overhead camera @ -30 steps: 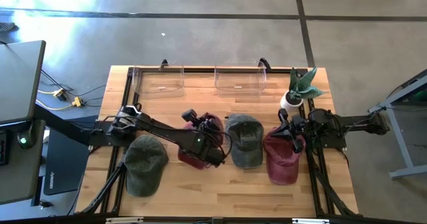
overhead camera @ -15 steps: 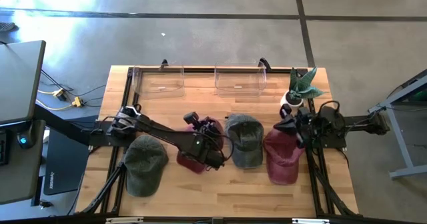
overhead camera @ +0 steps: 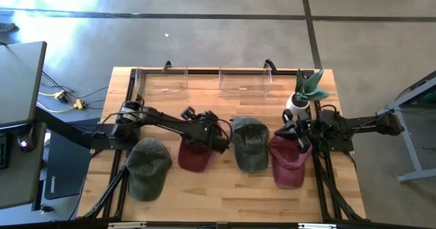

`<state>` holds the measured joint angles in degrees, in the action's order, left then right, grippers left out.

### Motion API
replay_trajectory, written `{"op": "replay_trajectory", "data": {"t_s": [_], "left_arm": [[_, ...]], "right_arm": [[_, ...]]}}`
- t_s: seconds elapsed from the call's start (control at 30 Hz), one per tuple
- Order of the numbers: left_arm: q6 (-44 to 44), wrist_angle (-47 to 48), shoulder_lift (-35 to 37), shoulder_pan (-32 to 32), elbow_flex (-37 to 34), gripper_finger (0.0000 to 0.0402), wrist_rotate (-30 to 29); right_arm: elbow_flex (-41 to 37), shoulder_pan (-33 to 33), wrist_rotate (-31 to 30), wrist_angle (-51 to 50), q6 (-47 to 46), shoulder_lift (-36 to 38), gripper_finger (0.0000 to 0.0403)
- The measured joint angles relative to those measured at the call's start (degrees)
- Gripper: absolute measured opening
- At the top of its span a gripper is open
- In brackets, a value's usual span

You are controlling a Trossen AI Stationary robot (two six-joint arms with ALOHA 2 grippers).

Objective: Pick & Place hat
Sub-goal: Put the left red cap into the right transparent bin

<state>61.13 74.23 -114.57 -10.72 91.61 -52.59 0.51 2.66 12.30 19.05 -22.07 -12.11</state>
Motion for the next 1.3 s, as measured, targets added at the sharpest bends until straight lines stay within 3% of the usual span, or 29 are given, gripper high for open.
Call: {"op": "replay_trajectory", "data": {"t_s": [0.1, 0.2, 0.27, 0.37, 0.43, 0.6, 0.67, 0.73, 0.97, 1.13, 1.3], "left_arm": [[-2.6, -3.2, 2.0, 0.0, 1.1, 0.0, -0.8], [-1.9, -1.8, 3.9, 0.3, -0.6, 0.0, 0.0], [-1.4, -6.3, 4.6, 0.9, -1.8, 0.0, -0.8], [-2.3, -10.1, 6.9, 1.5, -7.2, 0.0, 2.0], [-5.7, -21.2, 7.8, 2.2, -11.1, 0.0, 3.7], [-11.6, -39.6, 12.6, 4.7, -21.8, 0.0, 15.2], [-7.1, -33.5, 14.7, 5.6, -23.5, 0.0, 15.2], [-1.0, -28.8, 15.6, 5.7, -22.9, 0.0, 11.6], [12.7, -9.6, 15.9, 1.3, -14.3, 0.0, 2.4], [10.7, -10.6, 13.9, 0.0, -9.6, 0.0, 2.3], [4.4, -15.8, 13.6, -3.5, -6.5, 0.0, -1.3]], "right_arm": [[0.0, 0.1, 5.2, 4.3, 1.4, -1.9, 0.0012], [0.0, 0.0, -2.6, 5.6, 0.1, -4.5, 0.0012], [0.0, 0.1, -6.4, 5.2, 0.3, -6.9, 0.0012], [0.0, 1.6, -7.6, 5.7, 0.0, -12.0, 0.0012], [0.3, 3.3, -7.7, 7.4, 0.0, -16.0, 0.0012], [5.2, 7.6, -10.1, 10.1, 1.9, -27.3, 0.0012], [8.0, 9.2, -11.1, 9.9, 2.9, -32.4, 0.0012], [10.5, 10.7, -11.8, 9.2, 4.1, -37.5, 0.0012], [21.1, 13.6, -12.9, 8.7, 9.1, -56.0, 0.0012], [30.5, 15.9, -11.2, 6.4, 17.9, -70.1, 0.0012], [40.6, 18.4, -24.3, 7.1, 25.6, -81.0, 0.0003]]}}
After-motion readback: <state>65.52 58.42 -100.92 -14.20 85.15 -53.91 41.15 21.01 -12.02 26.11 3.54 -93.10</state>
